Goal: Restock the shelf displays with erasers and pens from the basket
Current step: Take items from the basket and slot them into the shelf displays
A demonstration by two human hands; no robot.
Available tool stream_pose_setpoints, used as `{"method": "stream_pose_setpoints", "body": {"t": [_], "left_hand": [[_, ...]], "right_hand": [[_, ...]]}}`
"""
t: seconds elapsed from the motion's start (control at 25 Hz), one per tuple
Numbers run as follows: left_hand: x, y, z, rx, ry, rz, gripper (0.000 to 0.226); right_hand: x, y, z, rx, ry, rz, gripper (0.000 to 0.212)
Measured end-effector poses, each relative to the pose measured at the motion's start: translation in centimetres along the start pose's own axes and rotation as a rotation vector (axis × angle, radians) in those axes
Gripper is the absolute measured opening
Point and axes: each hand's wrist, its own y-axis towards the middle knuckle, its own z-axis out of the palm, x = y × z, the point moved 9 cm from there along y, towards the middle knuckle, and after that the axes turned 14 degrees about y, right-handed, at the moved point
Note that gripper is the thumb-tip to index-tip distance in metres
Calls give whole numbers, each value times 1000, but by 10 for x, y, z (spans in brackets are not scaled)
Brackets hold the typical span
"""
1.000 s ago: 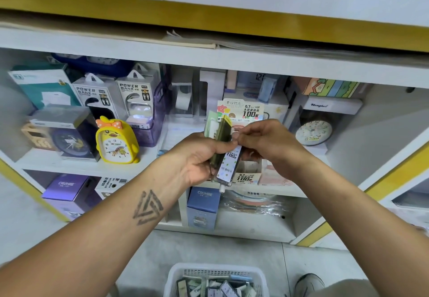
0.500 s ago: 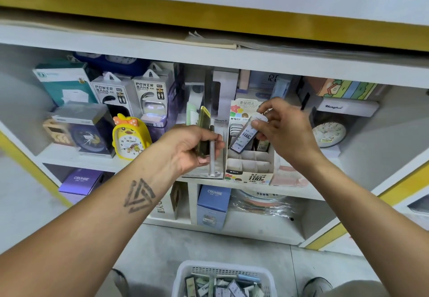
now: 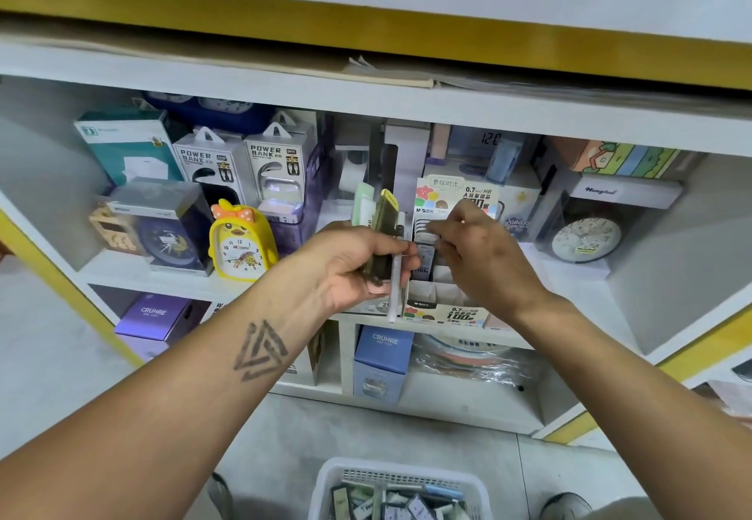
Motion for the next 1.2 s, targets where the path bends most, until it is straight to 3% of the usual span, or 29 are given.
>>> {"method": "stream_pose_setpoints", "body": {"t": [0.08,0.2,0.28,0.36,0.52,0.8,0.92,1.2], "left_hand": [[-1,-2,7,32,14,12,8],[-3,-4,22,79,30,52,19],[-4,-5,33,126,12,61,20],[-4,-4,42,158,-29,55,18],[0,5,52,125,-51,38,24],[9,16,75,118,-55,-14,13],[14,19,86,143,-81,-38,13],[11,25,88,153,-60,-5,14]], "right_hand": [[-11,5,-8,-63,214,181,23],[-28,-3,2,-66,879,568,16],[-29,-8,-3,-53,1035,630,11],[-38,-12,-25,-147,1087,637,8],[-78,-27,-102,-503,869,585,13],[-63,-29,-135,-470,41,200,17],[-70,-28,-114,-363,56,187,20],[-71,-27,-94,-343,65,108,10]]}}
